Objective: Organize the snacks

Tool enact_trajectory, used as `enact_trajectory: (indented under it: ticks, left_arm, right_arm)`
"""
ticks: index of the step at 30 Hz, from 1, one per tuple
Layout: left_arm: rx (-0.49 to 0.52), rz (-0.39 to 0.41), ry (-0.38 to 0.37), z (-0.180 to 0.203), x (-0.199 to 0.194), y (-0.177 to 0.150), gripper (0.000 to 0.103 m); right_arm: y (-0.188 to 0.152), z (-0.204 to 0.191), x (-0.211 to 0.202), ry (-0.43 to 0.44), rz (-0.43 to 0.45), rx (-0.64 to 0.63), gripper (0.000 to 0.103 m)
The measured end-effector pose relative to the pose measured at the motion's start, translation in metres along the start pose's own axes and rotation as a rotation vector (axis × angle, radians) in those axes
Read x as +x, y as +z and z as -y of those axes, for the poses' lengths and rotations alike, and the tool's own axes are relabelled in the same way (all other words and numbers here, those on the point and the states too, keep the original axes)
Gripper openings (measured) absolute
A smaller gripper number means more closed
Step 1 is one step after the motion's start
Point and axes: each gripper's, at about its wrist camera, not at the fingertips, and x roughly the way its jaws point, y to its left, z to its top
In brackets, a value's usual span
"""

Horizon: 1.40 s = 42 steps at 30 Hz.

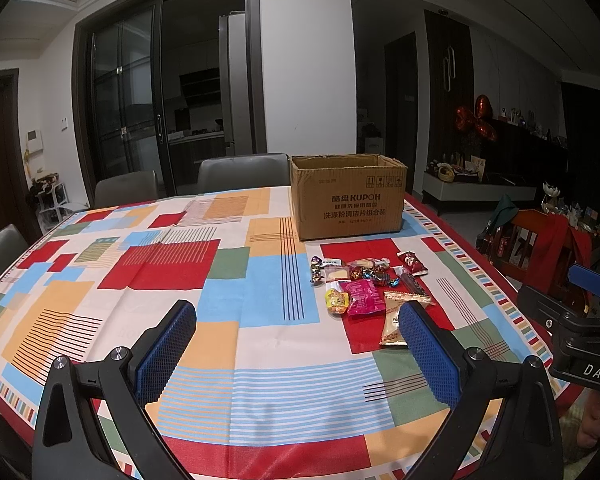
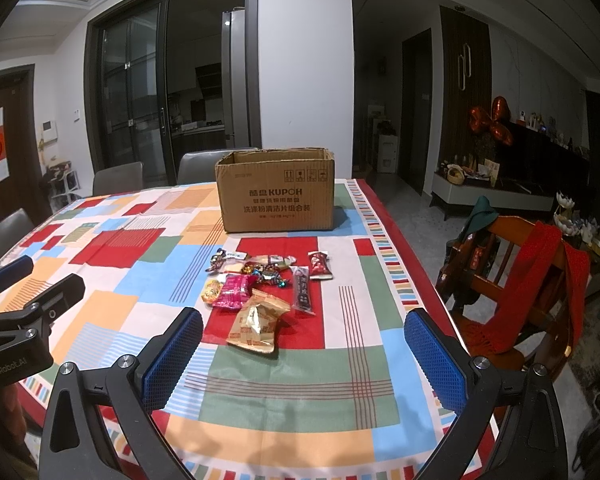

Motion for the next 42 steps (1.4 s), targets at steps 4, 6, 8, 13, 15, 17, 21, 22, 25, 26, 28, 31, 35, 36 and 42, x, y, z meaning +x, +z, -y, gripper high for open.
enact_trajectory:
  ticks: [4, 6, 8, 13, 15, 17, 21, 22, 25, 26, 28, 31, 35, 36, 42]
  left_arm:
    - [-0.001, 0.000, -0.002, 0.000, 0.001, 0.000, 0.103]
    - [-0.002, 0.000, -0.002, 0.001, -0.001, 0.001, 0.103]
    - [-0.002, 0.000, -0.003, 0.001, 0.000, 0.001, 0.103]
    - [-0.003, -0.008, -0.003, 0.002, 0.001, 0.002, 0.103]
    - [0.001, -0.013, 0.001, 0.003, 0.003, 0.003, 0.103]
    - [0.004, -0.022, 0.000, 0.004, 0.009, 0.004, 0.103]
    - [0.018, -0.040, -0.033, 0.004, 0.022, 0.004, 0.103]
    - [0.021, -0.045, -0.043, 0.004, 0.026, 0.004, 0.103]
    - [0.032, -0.057, -0.068, -0.001, 0.041, 0.004, 0.098]
    - [0.034, -0.063, -0.075, -0.001, 0.046, 0.005, 0.096]
    - [0.040, -0.076, -0.088, -0.002, 0.056, 0.008, 0.092]
    - [0.043, -0.094, -0.110, -0.004, 0.073, 0.012, 0.090]
    - [0.048, -0.122, -0.136, -0.006, 0.095, 0.015, 0.085]
    - [0.049, -0.132, -0.143, -0.005, 0.102, 0.016, 0.085]
    - [0.029, -0.206, -0.180, -0.003, 0.140, 0.015, 0.074]
  right_arm:
    - [0.006, 0.004, -0.002, 0.002, -0.003, -0.001, 0.102]
    - [0.009, 0.004, -0.003, 0.007, -0.008, -0.004, 0.102]
    - [0.011, 0.004, -0.002, 0.010, -0.010, -0.006, 0.102]
    - [0.008, 0.001, 0.008, 0.031, -0.027, -0.014, 0.102]
    - [0.007, 0.000, 0.015, 0.041, -0.039, -0.014, 0.102]
    - [0.008, -0.002, 0.022, 0.050, -0.048, -0.018, 0.102]
    - [0.010, -0.006, 0.035, 0.067, -0.057, -0.017, 0.102]
    - [0.010, -0.006, 0.041, 0.072, -0.061, -0.015, 0.102]
    - [0.011, -0.011, 0.054, 0.090, -0.072, -0.016, 0.102]
    - [0.011, -0.013, 0.058, 0.094, -0.075, -0.018, 0.102]
    - [0.010, -0.016, 0.066, 0.102, -0.084, -0.019, 0.102]
    - [0.010, -0.020, 0.079, 0.117, -0.099, -0.017, 0.101]
    - [0.010, -0.021, 0.102, 0.139, -0.130, 0.010, 0.099]
    - [0.009, -0.021, 0.106, 0.145, -0.141, 0.019, 0.097]
    - [0.003, -0.021, 0.135, 0.176, -0.215, 0.052, 0.090]
